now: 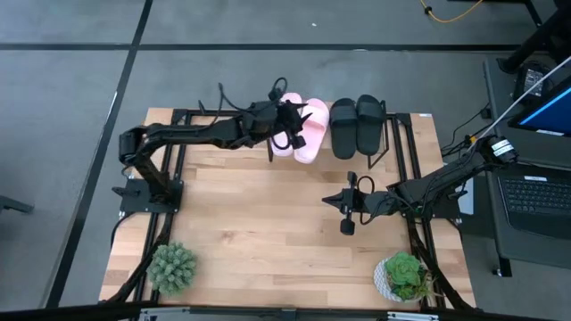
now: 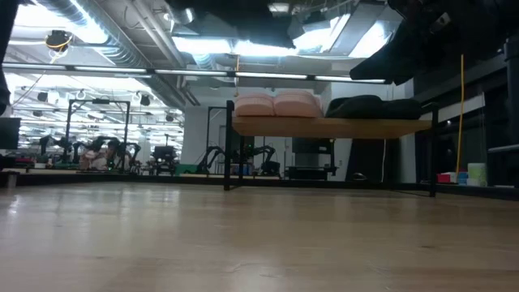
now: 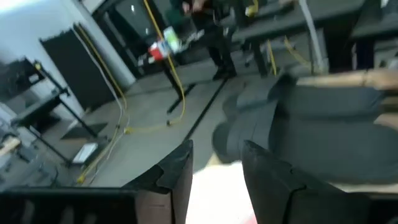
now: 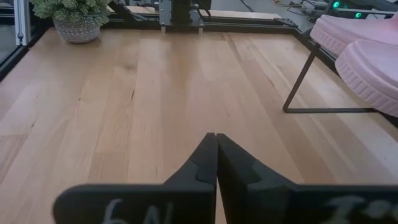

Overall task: Pick and place slides into the shelf
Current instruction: Return to Home Position

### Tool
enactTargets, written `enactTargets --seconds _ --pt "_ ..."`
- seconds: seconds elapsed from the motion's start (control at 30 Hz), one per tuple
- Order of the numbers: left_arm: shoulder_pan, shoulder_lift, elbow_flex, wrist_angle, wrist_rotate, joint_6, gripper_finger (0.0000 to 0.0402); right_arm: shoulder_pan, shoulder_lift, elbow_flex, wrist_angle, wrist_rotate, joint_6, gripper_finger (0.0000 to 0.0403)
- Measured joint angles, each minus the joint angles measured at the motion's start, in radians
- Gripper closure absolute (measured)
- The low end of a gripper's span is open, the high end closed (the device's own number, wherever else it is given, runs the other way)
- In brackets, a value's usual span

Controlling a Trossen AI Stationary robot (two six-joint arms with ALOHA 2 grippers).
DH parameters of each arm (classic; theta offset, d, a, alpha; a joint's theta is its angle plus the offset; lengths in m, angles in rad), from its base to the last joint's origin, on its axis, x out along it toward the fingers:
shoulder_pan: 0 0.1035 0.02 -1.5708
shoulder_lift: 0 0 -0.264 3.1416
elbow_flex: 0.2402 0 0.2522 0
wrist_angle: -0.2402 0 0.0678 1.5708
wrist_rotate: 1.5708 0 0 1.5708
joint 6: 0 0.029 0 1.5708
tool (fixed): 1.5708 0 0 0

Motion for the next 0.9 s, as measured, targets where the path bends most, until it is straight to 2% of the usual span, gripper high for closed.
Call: enactTargets --seconds 0.17,0.4,0.57,0.73,0.8,0.9 --pt "-0.054 -0.096 0.001 -0.077 0.000 0.021 0.0299 0.000 0.000 0.000 0.000 0.000 0.000 0.0397" --pt "-0.127 -0.221 0.000 -0.258 0.002 0.011 0.0393 0.000 -0.008 0.001 0.060 0.000 -0.079 0.0397" --pt "-0.170 -0.284 0.000 -0.401 0.001 -0.043 0.0399 0.000 -0.040 0.002 0.085 -0.003 -0.099 0.0397" --pt "-0.210 -0.356 -0.023 -0.695 0.001 -0.194 0.0401 0.000 -0.043 0.002 0.082 -0.017 -0.077 0.0397" --pt "-0.232 -0.395 -0.089 -0.695 -0.008 -0.218 0.0401 0.000 -0.043 0.002 0.083 -0.026 -0.075 0.0397" --pt "-0.268 -0.462 -0.231 -0.597 -0.018 -0.238 0.0401 0.000 -0.043 0.002 0.083 -0.028 -0.064 0.0397"
